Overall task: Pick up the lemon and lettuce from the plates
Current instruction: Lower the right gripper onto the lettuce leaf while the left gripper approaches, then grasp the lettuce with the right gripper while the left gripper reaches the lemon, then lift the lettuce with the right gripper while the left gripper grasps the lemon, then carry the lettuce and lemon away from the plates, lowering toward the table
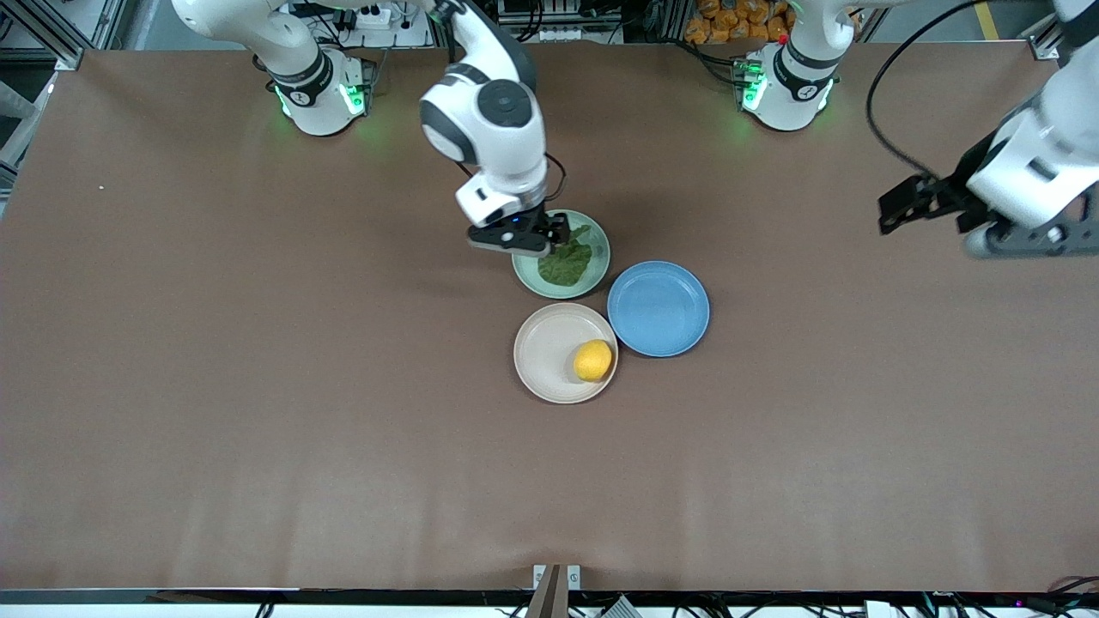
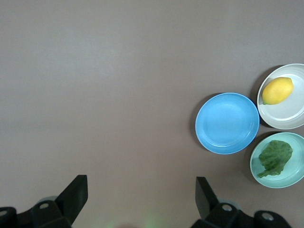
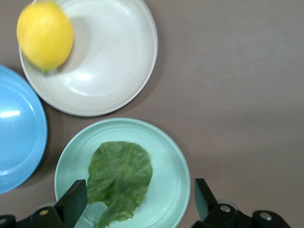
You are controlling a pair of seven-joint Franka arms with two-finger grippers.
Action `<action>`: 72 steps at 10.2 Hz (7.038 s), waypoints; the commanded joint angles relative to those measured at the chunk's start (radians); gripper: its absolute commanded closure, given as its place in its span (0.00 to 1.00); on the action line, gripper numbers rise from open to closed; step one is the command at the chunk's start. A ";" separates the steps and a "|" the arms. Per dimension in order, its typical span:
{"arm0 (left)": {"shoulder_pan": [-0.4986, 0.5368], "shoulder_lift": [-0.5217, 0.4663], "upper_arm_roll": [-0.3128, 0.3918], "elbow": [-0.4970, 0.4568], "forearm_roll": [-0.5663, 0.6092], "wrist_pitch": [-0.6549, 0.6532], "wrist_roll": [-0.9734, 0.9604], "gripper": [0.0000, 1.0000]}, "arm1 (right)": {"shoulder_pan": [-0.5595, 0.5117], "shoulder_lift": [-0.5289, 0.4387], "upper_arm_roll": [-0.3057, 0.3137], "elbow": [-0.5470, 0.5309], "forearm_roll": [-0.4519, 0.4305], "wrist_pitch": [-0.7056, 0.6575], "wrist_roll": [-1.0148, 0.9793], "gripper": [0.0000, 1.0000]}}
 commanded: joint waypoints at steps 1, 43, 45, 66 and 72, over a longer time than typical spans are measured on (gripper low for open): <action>-0.035 0.057 -0.002 0.021 -0.014 0.044 -0.083 0.00 | 0.047 0.110 0.000 0.073 -0.127 0.030 0.177 0.00; -0.513 0.720 0.020 0.039 0.112 0.881 -0.708 0.00 | -0.652 -0.201 -0.058 0.029 0.114 -0.474 -0.948 1.00; -0.514 0.714 0.030 0.039 0.153 0.884 -0.709 0.48 | -0.676 -0.149 -0.063 0.027 0.130 -0.418 -0.959 1.00; -0.078 0.387 0.020 -0.225 0.149 0.596 -0.280 1.00 | -0.714 0.034 -0.140 -0.051 0.052 -0.165 -1.008 1.00; 0.003 0.514 0.021 -0.199 0.150 0.607 -0.185 0.94 | -0.713 0.065 -0.154 -0.063 0.063 -0.091 -1.022 0.01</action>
